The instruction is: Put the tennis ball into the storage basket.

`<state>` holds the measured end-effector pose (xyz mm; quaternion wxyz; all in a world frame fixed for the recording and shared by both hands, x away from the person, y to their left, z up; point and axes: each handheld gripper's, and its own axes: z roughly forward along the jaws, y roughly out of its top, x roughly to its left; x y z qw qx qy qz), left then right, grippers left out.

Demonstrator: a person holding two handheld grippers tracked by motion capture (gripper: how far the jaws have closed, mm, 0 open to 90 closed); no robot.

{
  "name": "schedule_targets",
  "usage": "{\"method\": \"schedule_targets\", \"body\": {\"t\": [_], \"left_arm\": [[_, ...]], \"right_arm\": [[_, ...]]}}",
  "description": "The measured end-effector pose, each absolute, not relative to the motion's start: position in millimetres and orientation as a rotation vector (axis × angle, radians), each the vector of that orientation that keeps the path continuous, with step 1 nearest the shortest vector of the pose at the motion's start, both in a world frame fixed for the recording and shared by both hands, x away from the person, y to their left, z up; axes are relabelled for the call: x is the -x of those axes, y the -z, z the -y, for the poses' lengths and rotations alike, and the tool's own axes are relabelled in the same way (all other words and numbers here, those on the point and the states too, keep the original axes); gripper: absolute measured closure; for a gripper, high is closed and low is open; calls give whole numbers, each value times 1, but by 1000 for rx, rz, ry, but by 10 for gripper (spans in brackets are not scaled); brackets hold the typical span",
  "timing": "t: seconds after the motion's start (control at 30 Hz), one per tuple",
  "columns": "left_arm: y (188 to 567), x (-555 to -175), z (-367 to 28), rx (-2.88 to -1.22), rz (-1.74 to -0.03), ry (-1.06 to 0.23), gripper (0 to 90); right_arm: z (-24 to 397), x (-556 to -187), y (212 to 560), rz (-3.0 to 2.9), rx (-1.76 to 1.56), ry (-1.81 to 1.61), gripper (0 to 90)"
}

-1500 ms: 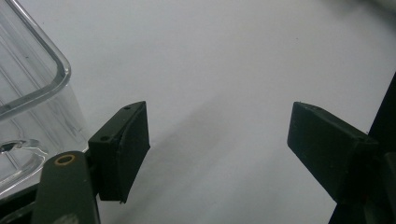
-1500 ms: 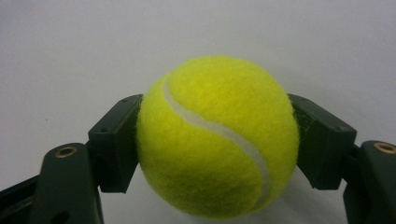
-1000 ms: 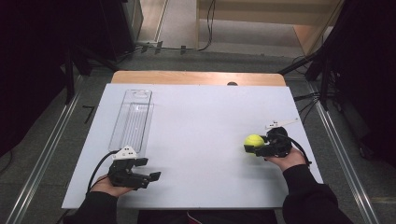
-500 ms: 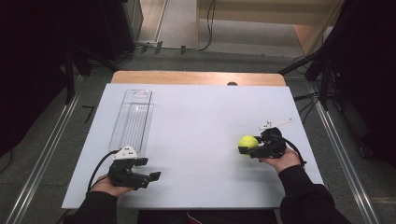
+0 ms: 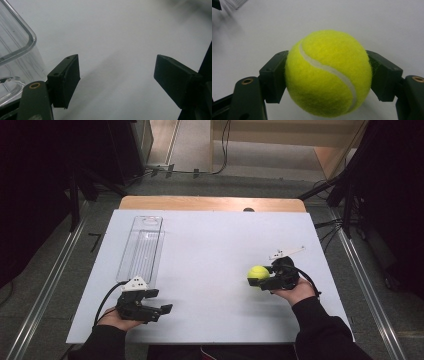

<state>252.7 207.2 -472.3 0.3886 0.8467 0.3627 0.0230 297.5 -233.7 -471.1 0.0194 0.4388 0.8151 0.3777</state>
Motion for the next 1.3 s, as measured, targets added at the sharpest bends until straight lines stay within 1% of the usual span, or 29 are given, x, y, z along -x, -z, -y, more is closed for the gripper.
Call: {"method": "schedule_targets", "body": {"t": [0.7,1.3], "left_arm": [[473,-253,-207,-2156,-920,-57,215],[473,-253,-208,-2156,-924,-55,216]], "right_arm": [[206,-297,466,-2583,-1274,-1212,238],[182,-304,461,-2623,-1220,-1237,238]]}}
